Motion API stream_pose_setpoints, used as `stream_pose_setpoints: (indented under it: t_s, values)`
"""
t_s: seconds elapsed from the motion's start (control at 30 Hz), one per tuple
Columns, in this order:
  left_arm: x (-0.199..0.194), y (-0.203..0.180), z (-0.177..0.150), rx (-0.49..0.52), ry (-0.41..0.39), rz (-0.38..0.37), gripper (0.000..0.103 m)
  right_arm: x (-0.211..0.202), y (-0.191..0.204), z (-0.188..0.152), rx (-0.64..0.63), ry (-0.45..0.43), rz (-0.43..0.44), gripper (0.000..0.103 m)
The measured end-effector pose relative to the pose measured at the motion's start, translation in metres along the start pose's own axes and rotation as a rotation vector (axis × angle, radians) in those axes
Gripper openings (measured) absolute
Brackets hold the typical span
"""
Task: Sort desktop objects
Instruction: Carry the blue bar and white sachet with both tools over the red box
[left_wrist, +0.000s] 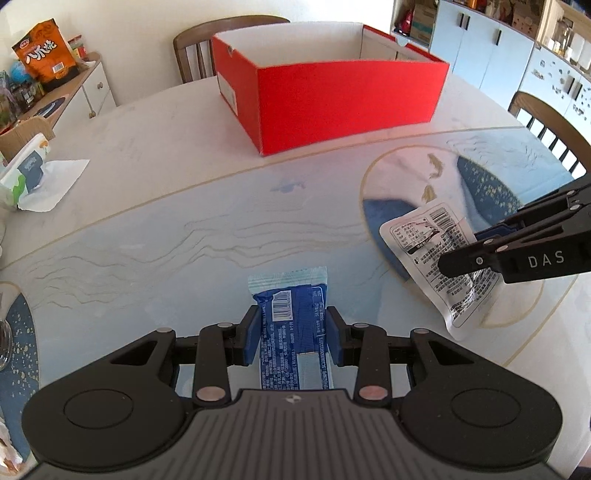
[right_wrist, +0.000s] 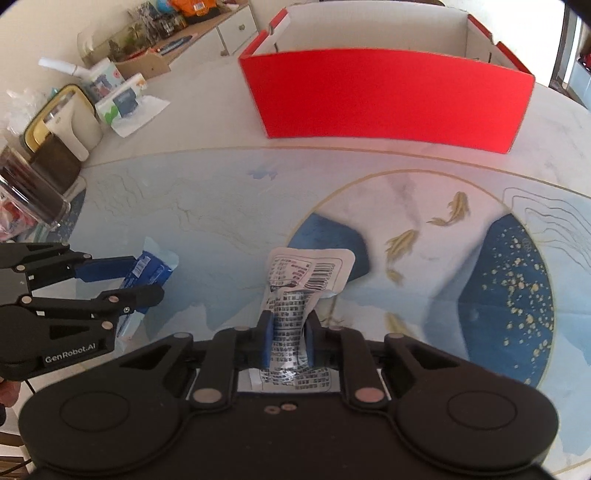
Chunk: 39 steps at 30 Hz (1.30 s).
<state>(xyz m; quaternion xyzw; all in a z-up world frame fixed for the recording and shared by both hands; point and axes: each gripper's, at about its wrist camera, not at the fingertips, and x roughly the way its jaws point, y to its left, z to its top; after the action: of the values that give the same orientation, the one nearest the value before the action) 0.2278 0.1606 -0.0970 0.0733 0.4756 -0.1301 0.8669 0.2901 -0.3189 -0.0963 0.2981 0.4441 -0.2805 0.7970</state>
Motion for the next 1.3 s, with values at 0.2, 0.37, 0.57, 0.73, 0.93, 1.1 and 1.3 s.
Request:
stream_pose_setpoints:
  t_s: [0.2,0.37,0.57,0.73,0.93,1.1,1.3]
  values:
    - [-0.007,-0.021,0.018,-0.006,-0.016,-0.009,0.035,-0.026,-0.024,0.005,-0.024,-0.035,0.044,0.016]
    - [-0.012,-0.037,0.038,-0.006,-0.039,-0.021,0.035,-0.047,-0.045,0.019,-0.014,-0.073,0.060,0.016]
    - [-0.019,-0.048,0.075,-0.003,-0.083,-0.032,0.035,-0.073,-0.075,0.045,-0.003,-0.128,0.071,0.016]
    - [-0.023,-0.048,0.114,0.005,-0.134,-0.024,0.035,-0.091,-0.094,0.079,0.004,-0.194,0.063,0.016]
    - [-0.021,-0.042,0.168,0.034,-0.169,-0.009,0.035,-0.101,-0.108,0.123,0.015,-0.250,0.060,0.016]
    - [-0.013,-0.035,0.210,0.058,-0.180,-0.004,0.035,-0.097,-0.114,0.154,0.023,-0.276,0.046,0.016]
    - [0.006,-0.029,0.249,0.070,-0.162,-0.020,0.035,-0.080,-0.117,0.186,0.018,-0.278,0.029,0.016]
